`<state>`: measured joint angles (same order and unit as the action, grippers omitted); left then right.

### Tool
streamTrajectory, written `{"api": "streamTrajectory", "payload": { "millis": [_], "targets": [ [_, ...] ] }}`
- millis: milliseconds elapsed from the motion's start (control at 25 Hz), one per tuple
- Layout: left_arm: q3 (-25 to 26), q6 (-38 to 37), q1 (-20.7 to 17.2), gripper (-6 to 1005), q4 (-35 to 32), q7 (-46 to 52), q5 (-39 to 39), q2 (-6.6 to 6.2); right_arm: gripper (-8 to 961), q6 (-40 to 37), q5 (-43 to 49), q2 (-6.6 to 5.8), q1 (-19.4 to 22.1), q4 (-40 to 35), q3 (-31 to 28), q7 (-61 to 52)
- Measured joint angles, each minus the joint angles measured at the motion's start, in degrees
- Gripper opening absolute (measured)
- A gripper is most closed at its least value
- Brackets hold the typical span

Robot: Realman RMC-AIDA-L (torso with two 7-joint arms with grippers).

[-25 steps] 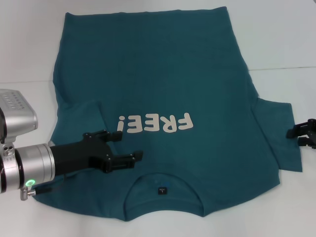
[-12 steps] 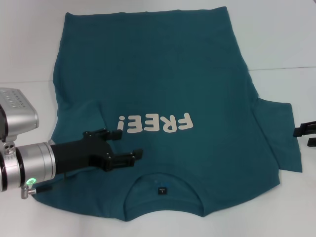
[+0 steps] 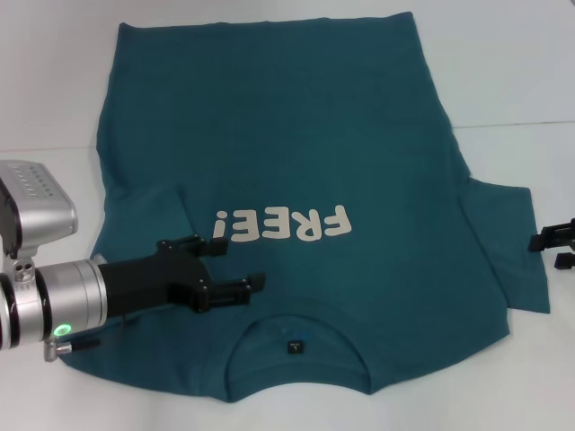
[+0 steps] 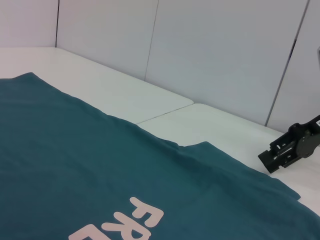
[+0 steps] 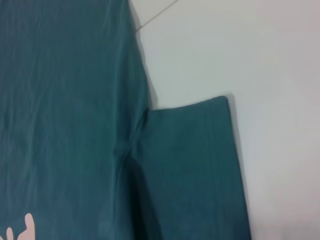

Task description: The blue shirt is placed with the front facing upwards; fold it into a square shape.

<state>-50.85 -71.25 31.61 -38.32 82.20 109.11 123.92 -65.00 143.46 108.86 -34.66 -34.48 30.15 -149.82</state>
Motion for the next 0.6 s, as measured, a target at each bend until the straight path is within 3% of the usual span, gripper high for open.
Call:
{"api": "streamTrajectory", "payload": {
  "millis": [600],
  "targets": [
    [-0.05, -0.01, 0.03, 877, 0.0, -0.02, -0.05, 0.0, 501, 1.63, -0.29, 0.21, -0.75, 2.49, -0.29, -0.25]
  ]
}}
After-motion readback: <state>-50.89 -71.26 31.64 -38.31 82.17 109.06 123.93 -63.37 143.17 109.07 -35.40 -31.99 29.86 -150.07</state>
